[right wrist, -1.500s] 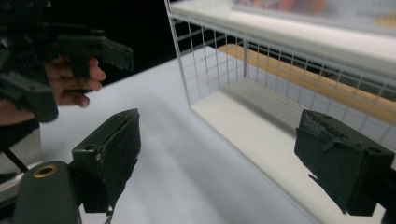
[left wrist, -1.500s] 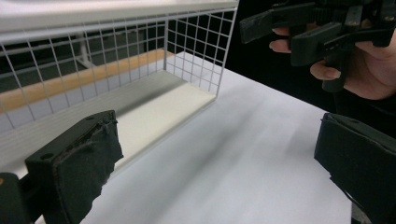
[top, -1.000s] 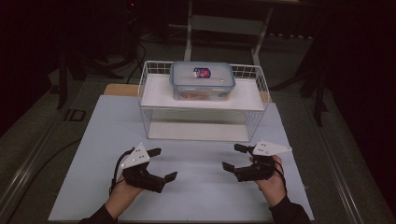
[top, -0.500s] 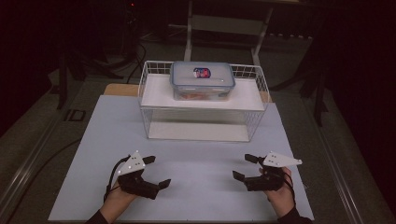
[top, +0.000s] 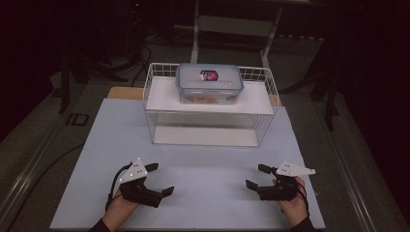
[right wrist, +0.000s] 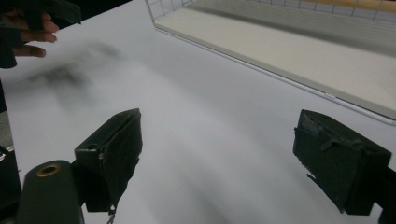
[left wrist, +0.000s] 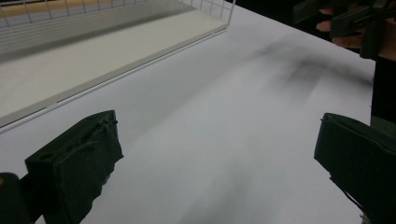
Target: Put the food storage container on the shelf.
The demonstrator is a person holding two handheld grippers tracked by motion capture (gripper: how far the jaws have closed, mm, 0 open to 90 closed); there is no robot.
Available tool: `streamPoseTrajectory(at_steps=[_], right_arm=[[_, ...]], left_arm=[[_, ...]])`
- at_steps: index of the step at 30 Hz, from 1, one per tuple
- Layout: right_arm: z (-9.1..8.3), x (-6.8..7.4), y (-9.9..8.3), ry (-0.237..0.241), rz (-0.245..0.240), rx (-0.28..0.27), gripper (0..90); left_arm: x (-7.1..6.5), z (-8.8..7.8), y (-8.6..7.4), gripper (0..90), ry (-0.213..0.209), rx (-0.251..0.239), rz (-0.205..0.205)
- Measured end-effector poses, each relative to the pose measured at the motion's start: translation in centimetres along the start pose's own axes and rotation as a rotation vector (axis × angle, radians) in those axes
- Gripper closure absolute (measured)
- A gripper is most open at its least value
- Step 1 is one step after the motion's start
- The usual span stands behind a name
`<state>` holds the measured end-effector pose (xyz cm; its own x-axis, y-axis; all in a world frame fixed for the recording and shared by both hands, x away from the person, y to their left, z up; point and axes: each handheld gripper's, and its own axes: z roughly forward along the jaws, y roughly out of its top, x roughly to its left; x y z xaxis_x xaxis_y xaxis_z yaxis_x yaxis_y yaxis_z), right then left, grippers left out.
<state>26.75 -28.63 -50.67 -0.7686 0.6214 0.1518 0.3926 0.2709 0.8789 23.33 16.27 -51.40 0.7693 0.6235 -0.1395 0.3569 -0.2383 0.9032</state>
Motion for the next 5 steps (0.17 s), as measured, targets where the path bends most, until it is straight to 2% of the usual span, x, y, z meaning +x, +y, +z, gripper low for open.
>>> streamPoseTrajectory(at_steps=[5], right_arm=[[0.07,-0.01,-0.02,0.006,-0.001,0.002,15.3]], left_arm=[[0.01,0.0,0.0,0.4,0.0,-0.002,-0.005]])
